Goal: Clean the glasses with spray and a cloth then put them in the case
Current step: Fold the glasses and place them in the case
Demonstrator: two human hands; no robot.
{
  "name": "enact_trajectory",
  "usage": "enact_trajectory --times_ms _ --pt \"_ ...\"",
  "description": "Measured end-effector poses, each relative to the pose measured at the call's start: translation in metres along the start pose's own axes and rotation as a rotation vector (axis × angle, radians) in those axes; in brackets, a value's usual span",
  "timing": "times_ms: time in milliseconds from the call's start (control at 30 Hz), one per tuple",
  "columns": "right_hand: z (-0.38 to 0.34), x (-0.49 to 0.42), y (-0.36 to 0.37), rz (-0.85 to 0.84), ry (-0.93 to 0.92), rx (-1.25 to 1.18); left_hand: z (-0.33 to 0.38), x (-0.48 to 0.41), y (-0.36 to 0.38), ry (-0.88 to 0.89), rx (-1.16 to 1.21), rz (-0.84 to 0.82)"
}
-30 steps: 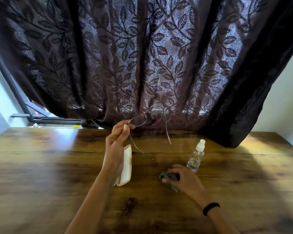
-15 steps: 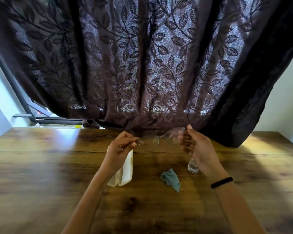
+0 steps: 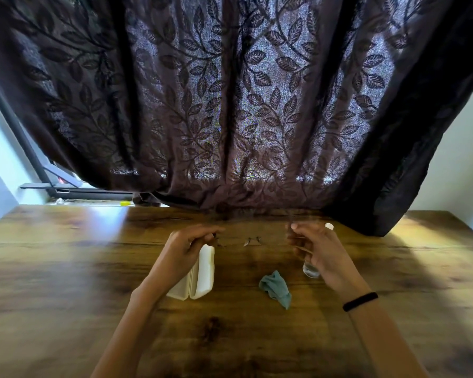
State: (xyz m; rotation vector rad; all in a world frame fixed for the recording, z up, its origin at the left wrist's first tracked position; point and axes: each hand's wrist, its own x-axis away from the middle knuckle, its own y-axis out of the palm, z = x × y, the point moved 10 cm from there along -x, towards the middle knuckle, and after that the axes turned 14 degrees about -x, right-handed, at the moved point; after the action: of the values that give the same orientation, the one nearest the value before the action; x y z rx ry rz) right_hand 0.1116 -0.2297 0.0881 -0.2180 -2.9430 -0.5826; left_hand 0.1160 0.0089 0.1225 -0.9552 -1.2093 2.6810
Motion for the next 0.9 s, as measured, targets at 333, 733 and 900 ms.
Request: enact_trajectory --times_ms 333,733,900 --pt "-0.015 0.010 0.003 0.044 -0.365 0.275 -0.010 0.003 0.006 -0.099 0.063 0.076" --pt "-0.009 0.010 0.009 -0.017 -0.476 0.552 -0.012 0.001 0.006 -0.158 0.085 0.099" --pt "-0.007 0.010 0.011 -0.020 -0.469 0.586 -0.014 0.000 0.002 -0.146 0.085 0.123"
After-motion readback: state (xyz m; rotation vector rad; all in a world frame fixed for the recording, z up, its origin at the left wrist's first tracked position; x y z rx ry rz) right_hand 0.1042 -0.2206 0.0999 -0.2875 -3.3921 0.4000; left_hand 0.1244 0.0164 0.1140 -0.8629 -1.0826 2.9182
